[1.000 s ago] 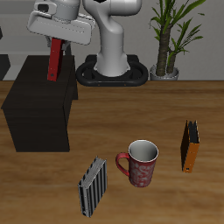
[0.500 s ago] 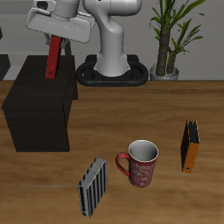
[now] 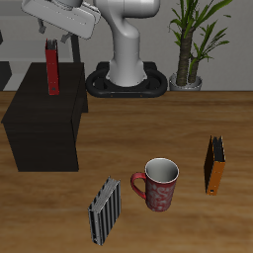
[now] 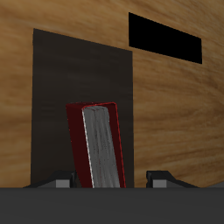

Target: Place the red book upright on top of the shelf

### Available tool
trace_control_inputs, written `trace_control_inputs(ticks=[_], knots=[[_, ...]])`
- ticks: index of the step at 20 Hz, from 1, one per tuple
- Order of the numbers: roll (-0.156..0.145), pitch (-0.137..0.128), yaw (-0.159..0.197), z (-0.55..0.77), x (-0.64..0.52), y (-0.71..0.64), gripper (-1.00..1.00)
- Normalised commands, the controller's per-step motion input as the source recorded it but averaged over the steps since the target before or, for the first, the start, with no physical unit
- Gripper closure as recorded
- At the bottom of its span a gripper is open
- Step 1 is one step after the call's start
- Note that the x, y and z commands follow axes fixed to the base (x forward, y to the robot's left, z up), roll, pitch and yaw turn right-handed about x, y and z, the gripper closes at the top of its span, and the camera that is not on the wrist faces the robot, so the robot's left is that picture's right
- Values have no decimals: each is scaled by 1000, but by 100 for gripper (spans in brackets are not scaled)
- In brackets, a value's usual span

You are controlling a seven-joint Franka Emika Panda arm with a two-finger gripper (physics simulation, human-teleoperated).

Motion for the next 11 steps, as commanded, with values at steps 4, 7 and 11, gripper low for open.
trace_control_inputs(ticks=[4,7,11], knots=[[-70,-15,-42,218,-117,-218,-100],[-42,2,-25,83,28,-71,-100],[41,3,26,-43,41,154,-100]])
